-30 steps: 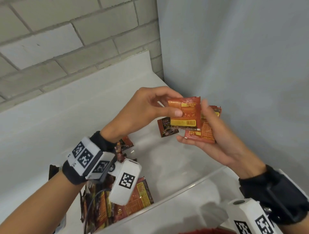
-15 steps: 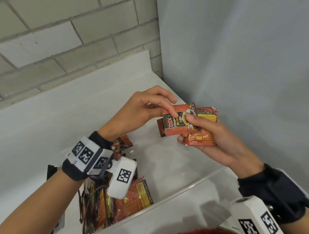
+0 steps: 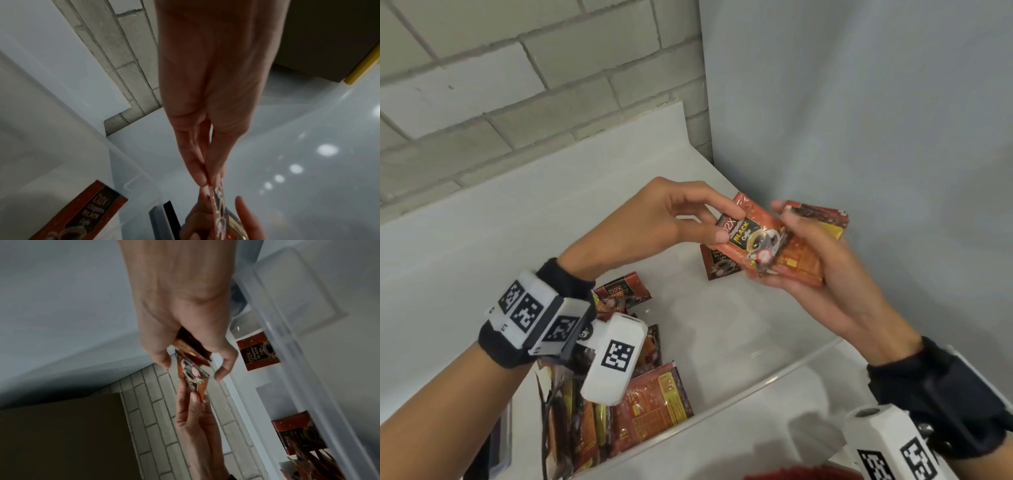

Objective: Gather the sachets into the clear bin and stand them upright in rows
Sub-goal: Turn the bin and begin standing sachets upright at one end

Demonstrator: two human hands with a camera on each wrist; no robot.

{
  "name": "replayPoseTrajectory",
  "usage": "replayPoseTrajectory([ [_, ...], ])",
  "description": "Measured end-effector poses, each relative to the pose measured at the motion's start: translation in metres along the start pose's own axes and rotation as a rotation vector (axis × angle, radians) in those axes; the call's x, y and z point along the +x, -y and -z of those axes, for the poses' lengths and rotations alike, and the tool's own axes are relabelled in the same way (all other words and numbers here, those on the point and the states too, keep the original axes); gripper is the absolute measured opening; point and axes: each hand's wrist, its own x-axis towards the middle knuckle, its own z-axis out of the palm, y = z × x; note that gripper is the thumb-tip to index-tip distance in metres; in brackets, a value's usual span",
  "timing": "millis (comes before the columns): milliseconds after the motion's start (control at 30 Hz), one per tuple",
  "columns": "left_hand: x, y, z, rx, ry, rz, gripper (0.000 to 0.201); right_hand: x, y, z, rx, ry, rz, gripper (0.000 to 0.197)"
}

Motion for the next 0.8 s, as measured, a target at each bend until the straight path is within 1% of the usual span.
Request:
replayPoseTrajectory([
  [100, 0.002, 0.008, 0.006, 0.126, 0.053, -0.016, 0.021, 0.001, 0.001, 0.002, 0.091, -0.097, 0.088, 0.023],
  [167, 0.006, 0.013, 0.006, 0.255, 0.082, -0.044, 0.018, 0.000, 0.000, 0.003, 0.094, -0.120, 0.118, 0.025],
  [267, 0.015, 0.019, 0.003, 0.429, 0.106, -0.079, 0.015, 0.000, -0.003, 0.004, 0.111, -0.116, 0.174, 0.029],
  [367, 0.023, 0.023, -0.001, 0.606, 0.135, -0.061, 0.018, 0.001, -0.003, 0.006, 0.097, -0.159, 0.203, 0.038],
  [400, 0.026, 0.026, -0.004, 0.635, 0.148, -0.046, 0.020, 0.001, -0.003, 0.007, 0.100, -0.155, 0.205, 0.037],
  [500, 0.032, 0.034, -0.016, 0.706, 0.193, -0.022, 0.023, 0.001, -0.003, 0.007, 0.134, -0.135, 0.195, 0.027],
  [667, 0.038, 0.050, -0.027, 0.781, 0.249, 0.010, 0.029, 0.000, -0.003, 0.006, 0.084, -0.110, 0.218, 0.027],
  [800, 0.039, 0.058, -0.032, 0.865, 0.263, 0.006, 0.030, 0.001, -0.004, 0.008, 0.091, -0.127, 0.214, 0.023],
])
